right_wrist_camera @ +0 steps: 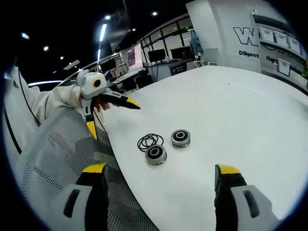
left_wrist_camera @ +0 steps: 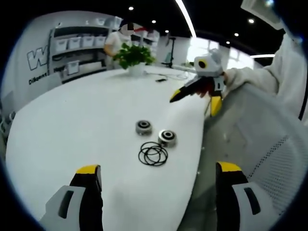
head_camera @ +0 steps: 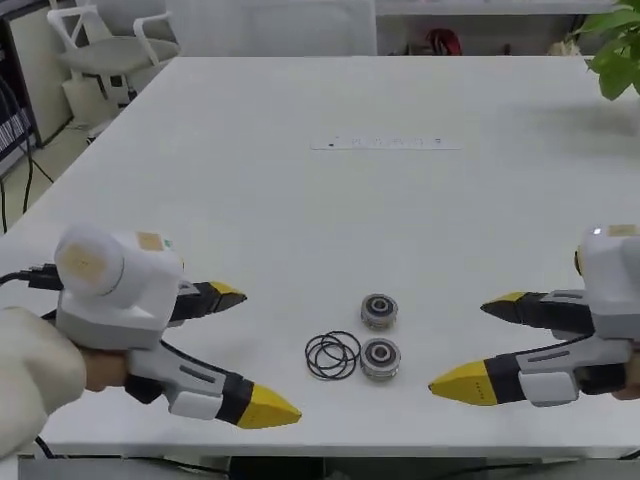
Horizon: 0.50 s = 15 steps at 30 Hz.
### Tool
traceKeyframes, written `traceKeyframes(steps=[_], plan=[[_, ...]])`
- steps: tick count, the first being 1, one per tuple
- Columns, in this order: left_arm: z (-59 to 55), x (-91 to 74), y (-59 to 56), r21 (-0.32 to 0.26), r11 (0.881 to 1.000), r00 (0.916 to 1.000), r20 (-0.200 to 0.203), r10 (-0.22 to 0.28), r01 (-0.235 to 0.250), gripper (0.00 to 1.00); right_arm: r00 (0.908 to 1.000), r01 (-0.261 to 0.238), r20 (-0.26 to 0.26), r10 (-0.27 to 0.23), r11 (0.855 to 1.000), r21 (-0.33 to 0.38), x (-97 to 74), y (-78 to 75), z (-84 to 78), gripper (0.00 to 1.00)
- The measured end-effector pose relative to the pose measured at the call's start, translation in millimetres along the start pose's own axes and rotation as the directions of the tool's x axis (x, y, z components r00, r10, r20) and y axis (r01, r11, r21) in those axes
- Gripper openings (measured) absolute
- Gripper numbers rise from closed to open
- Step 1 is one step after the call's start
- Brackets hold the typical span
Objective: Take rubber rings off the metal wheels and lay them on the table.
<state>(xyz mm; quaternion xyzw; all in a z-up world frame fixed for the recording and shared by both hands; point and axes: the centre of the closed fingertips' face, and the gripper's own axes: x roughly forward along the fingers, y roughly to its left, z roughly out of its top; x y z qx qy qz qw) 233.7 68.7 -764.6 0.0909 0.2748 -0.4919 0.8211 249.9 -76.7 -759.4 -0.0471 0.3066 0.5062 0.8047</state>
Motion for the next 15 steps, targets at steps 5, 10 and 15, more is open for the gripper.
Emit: traceKeyframes(steps=[5,10,15], plan=[[-8.0,5.8,-6.5,-0.004,0.999,0.9993,-0.021,-0.032,0.032,1.00,0.9997,-0.011,-0.023,0.011,1.000,0.009,2.9,3.4,-8.7,0.87],[-1.8,7.3,-8.5,0.008,0.999,0.9989,-0.003,-0.046,0.046,1.00,0.9990,-0.002,-0.045,0.002,1.000,0.007,2.5,0.8,-13.6,0.87],[-9.9,9.1,-8.6,0.013,0.998,0.9980,-0.032,-0.054,0.054,1.00,0.9976,-0.008,-0.069,0.009,1.000,0.007,5.0,2.3,-19.1,0.87]])
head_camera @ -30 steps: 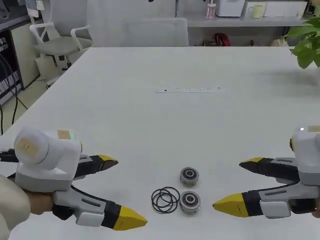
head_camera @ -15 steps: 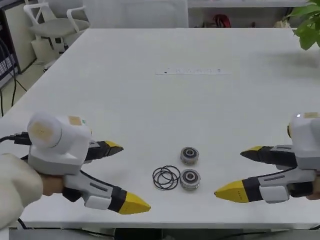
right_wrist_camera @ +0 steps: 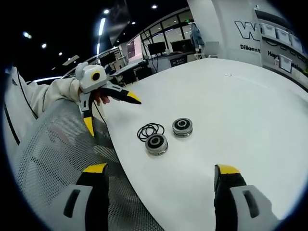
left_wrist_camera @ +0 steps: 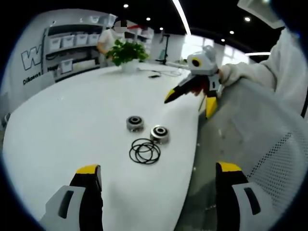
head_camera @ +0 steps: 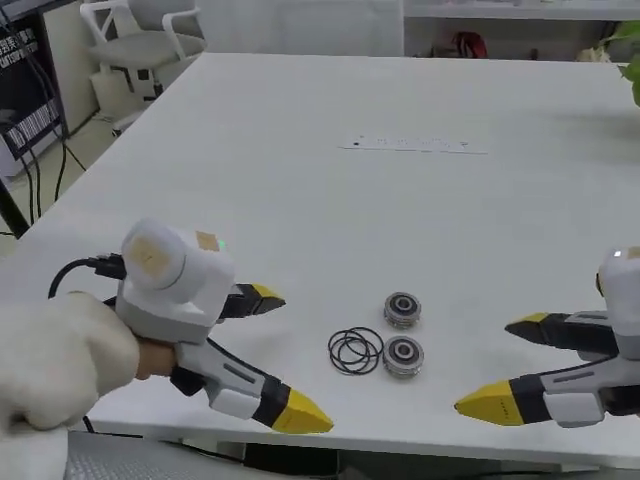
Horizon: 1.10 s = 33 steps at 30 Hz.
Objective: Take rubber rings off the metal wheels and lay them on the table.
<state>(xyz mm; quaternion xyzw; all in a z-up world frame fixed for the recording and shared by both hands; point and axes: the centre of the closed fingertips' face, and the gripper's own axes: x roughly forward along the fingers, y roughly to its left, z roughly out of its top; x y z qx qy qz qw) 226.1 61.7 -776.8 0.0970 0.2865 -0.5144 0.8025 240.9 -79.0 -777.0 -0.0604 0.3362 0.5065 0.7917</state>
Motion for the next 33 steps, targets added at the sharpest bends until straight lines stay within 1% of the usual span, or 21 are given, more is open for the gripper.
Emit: traceKeyframes(steps=[5,9,13,18,24,30,33], plan=[[2.1,-0.5,2.7,-0.006,1.000,0.9999,0.016,0.004,-0.004,1.00,0.9998,-0.010,-0.015,0.011,1.000,0.012,2.4,1.2,-3.8,0.86],[1.7,0.0,2.2,-0.009,1.000,0.9998,0.019,0.005,-0.005,1.00,0.9996,-0.015,-0.024,0.015,1.000,0.015,3.9,1.8,-6.0,0.86],[0.5,0.6,1.2,-0.003,1.000,0.9999,0.016,-0.002,0.002,0.99,0.9988,-0.021,-0.043,0.021,1.000,0.012,5.4,2.7,-9.9,0.86],[1.4,0.2,0.6,-0.006,1.000,0.9998,0.022,0.000,0.000,0.99,0.9988,-0.021,-0.045,0.021,1.000,0.015,5.6,2.4,-10.5,0.86],[0.3,0.4,0.1,-0.011,1.000,0.9999,0.014,0.001,-0.001,0.98,0.9984,-0.024,-0.051,0.024,1.000,0.006,5.5,2.6,-11.2,0.85],[3.8,-1.1,2.8,-0.022,1.000,0.9993,0.036,0.012,-0.012,0.98,0.9986,-0.021,-0.047,0.021,1.000,0.003,4.7,1.7,-10.8,0.85],[4.0,-1.3,3.4,-0.025,1.000,0.9992,0.038,0.015,-0.014,0.98,0.9988,-0.019,-0.045,0.019,1.000,0.001,4.2,-0.3,-10.5,0.85]])
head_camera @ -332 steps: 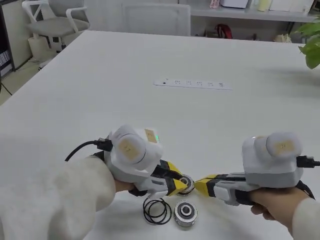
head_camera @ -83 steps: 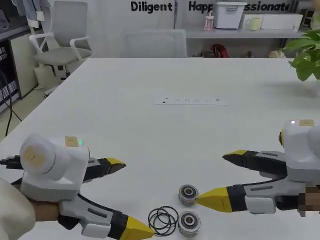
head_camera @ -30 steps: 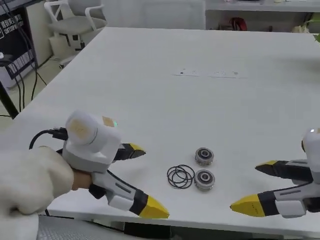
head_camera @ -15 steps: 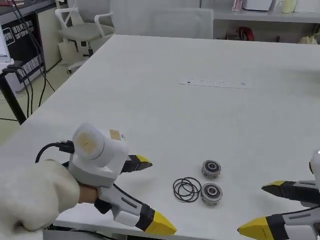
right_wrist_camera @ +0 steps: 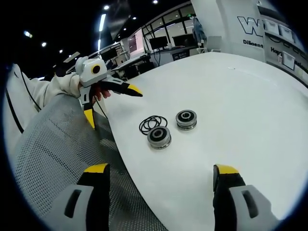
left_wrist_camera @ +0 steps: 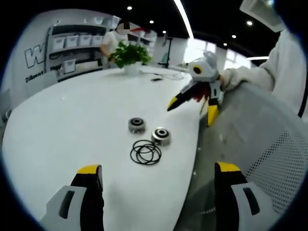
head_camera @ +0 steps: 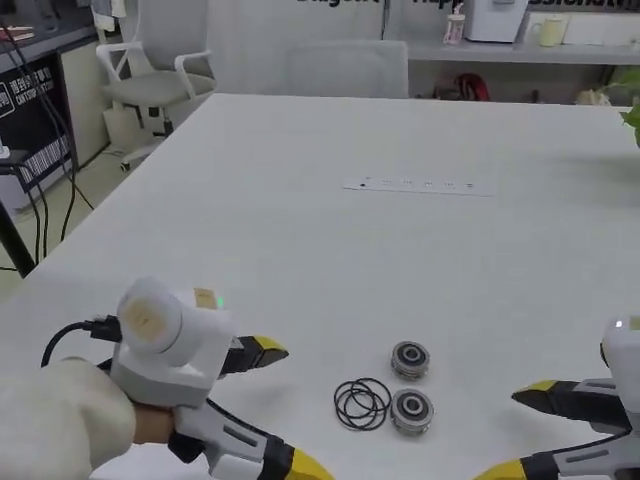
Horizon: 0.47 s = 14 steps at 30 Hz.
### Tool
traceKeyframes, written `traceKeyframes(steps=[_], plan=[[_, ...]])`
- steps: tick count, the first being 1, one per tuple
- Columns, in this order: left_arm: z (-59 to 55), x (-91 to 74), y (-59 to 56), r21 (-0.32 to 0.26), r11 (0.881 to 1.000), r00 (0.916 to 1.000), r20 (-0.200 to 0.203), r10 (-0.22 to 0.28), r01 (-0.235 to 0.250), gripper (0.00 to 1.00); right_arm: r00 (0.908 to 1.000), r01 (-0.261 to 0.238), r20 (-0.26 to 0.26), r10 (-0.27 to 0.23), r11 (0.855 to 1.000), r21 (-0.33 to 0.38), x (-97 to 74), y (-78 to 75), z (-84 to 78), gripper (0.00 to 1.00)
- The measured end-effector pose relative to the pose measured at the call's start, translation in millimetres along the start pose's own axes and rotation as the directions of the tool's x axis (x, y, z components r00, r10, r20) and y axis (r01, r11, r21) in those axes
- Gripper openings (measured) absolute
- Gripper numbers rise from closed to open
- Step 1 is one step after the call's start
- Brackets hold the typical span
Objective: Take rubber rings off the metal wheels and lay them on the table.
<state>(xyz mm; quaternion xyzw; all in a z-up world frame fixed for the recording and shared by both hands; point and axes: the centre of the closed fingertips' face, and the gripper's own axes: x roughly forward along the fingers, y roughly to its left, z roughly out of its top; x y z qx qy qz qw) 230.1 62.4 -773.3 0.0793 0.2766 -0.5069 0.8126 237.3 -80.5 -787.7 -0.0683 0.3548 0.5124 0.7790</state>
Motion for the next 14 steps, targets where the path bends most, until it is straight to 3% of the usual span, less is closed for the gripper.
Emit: traceKeyframes(steps=[14], plan=[[-1.6,-0.5,-0.9,0.000,1.000,1.0000,-0.002,-0.001,0.001,0.98,0.9999,0.010,-0.002,-0.010,1.000,-0.010,-1.5,-0.4,-1.2,0.84]])
